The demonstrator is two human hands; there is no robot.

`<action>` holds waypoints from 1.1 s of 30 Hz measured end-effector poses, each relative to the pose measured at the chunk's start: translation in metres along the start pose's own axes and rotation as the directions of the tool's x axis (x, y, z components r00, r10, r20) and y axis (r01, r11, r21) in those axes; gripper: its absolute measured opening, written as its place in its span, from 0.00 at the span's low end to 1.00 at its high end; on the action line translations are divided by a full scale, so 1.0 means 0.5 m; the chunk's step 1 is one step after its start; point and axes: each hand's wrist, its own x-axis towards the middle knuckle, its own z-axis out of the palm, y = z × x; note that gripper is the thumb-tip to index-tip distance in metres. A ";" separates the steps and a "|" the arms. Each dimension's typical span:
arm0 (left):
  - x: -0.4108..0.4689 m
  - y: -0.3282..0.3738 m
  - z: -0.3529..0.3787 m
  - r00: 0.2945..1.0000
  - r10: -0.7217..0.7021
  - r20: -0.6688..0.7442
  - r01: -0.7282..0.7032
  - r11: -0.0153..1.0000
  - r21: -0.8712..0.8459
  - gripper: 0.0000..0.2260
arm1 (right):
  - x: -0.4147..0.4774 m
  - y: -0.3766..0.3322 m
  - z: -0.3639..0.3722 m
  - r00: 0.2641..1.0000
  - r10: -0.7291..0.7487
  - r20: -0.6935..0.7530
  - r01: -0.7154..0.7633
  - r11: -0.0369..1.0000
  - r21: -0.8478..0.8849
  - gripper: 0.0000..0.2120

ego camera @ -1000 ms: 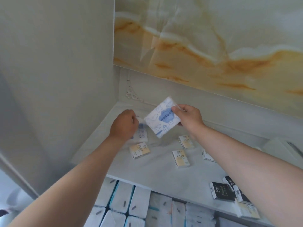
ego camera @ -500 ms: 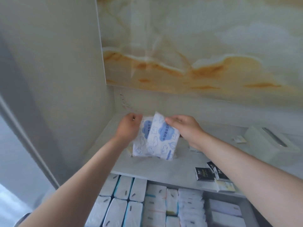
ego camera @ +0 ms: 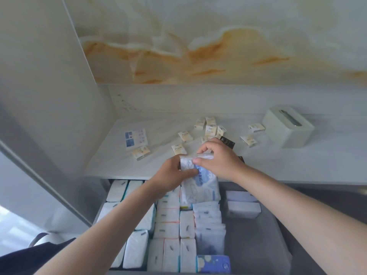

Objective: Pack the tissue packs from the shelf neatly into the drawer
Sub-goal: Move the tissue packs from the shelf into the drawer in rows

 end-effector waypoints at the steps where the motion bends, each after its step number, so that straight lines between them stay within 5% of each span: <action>1: -0.007 -0.003 0.005 1.000 0.006 0.015 -0.007 1.000 0.006 0.16 | -0.008 -0.001 -0.006 0.998 -0.016 0.053 0.020 0.997 -0.077 0.14; 5: -0.032 -0.018 0.031 0.996 0.029 0.083 -0.033 0.998 0.051 0.13 | -0.045 0.014 -0.018 0.936 0.077 0.344 -0.005 0.979 -0.206 0.34; 8: -0.048 -0.043 0.069 0.983 0.041 0.178 -0.045 0.999 0.022 0.14 | -0.072 0.032 -0.006 0.892 0.123 0.435 0.075 0.909 -0.409 0.20; 14: -0.064 -0.114 0.146 0.972 -0.020 0.235 0.007 0.998 0.056 0.17 | -0.115 0.104 0.000 0.809 0.209 0.549 0.121 0.856 -0.503 0.20; 16: -0.066 -0.139 0.157 0.964 -0.096 0.248 0.046 0.979 0.199 0.11 | -0.127 0.124 -0.014 0.812 0.221 0.541 0.115 0.847 -0.520 0.20; 20: -0.066 -0.198 0.165 0.974 -0.068 0.215 -0.105 0.707 0.699 0.14 | -0.144 0.166 -0.030 0.810 0.279 0.515 0.009 0.873 -0.487 0.19; 23: -0.063 -0.240 0.198 0.936 -0.011 0.353 -0.313 0.440 0.842 0.17 | -0.150 0.184 -0.020 0.783 0.290 0.550 -0.034 0.903 -0.428 0.17; 26: -0.058 -0.258 0.228 0.929 0.019 0.369 -0.361 0.255 0.897 0.13 | -0.149 0.193 0.000 0.768 0.266 0.583 -0.017 0.918 -0.397 0.16; 30: -0.043 -0.279 0.234 0.922 0.028 0.387 -0.387 0.159 0.909 0.12 | -0.152 0.198 0.028 0.741 0.276 0.612 -0.016 0.918 -0.395 0.20; 33: -0.028 -0.272 0.222 0.946 0.028 0.323 -0.319 0.272 0.908 0.11 | -0.161 0.195 0.049 0.714 0.276 0.643 0.011 0.914 -0.405 0.19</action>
